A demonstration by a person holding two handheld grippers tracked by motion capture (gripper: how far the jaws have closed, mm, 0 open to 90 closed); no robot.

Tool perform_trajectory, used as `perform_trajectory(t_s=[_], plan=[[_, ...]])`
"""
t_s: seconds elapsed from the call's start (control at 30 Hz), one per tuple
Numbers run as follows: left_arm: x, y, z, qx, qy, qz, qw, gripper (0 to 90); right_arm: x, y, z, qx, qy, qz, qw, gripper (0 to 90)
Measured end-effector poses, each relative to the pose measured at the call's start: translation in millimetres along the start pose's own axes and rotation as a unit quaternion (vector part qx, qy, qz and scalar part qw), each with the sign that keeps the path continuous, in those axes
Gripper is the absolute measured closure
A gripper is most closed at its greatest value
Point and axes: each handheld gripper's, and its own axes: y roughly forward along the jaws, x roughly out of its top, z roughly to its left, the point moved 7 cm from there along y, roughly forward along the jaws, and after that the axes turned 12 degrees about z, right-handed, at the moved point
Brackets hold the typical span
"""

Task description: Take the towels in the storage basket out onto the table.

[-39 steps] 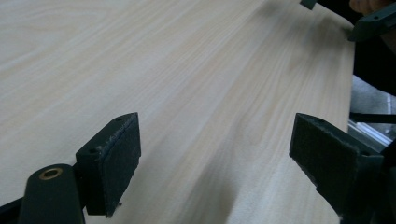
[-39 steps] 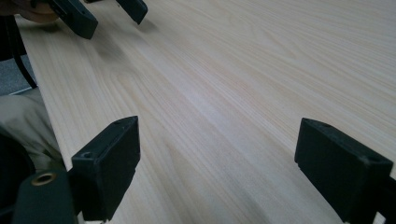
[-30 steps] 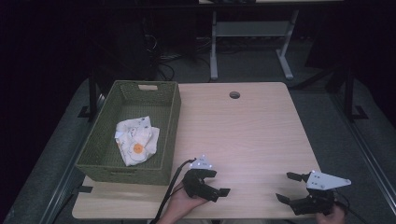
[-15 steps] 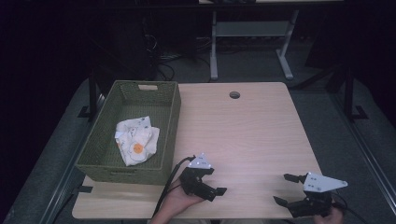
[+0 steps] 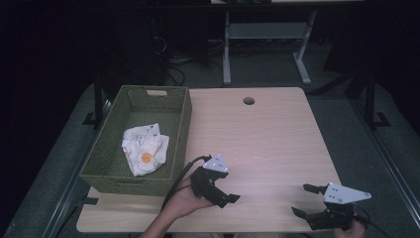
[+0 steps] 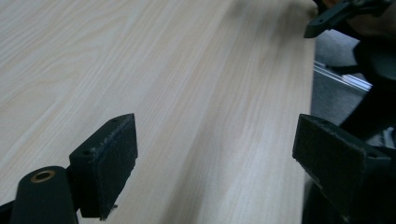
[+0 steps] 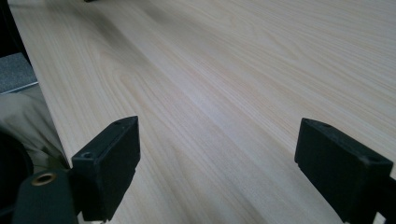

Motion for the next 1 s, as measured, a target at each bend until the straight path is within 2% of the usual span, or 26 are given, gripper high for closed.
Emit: perform_trajectory(t_s=[0.13,0.33,0.43,0.6,0.73,0.77,0.83,0.9,1.0], plan=[[5.0,-13.8,7.1,-0.014,0.007,0.004,0.9999,14.1,0.3,0.0,0.8,0.003,-0.001,-0.001,1.0000,13.8],[7.7,-25.1,11.5,-0.002,0.011,0.019,0.9997,14.2,0.1,-1.0,0.4,0.002,-0.003,-0.003,1.0000,13.8],[11.8,-38.3,12.9,0.008,0.015,0.031,0.9994,14.5,0.0,-0.6,1.5,0.005,-0.002,0.000,1.0000,13.8],[16.2,-51.8,16.9,0.005,0.018,0.033,0.9993,16.5,0.7,-0.5,2.6,0.006,-0.007,-0.003,1.0000,13.8],[19.4,-64.7,25.4,0.012,0.017,0.039,0.9990,16.6,0.7,-1.2,2.6,0.007,-0.008,-0.003,0.9999,13.8],[21.2,-72.4,29.5,0.012,0.022,0.034,0.9991,19.9,0.8,-1.3,2.6,0.008,-0.009,-0.004,0.9999,13.8],[22.0,-77.4,33.2,0.015,0.021,0.032,0.9991,20.9,0.8,-1.3,2.5,0.007,-0.010,-0.004,0.9999,13.8],[22.4,-83.4,36.8,0.008,0.014,0.029,0.9994,23.3,0.9,-1.3,2.6,0.008,-0.010,-0.005,0.9999,13.8],[20.4,-90.8,43.6,0.014,0.006,0.032,0.9994,23.2,1.0,-1.3,2.7,0.008,-0.011,-0.005,0.9999,13.8]])
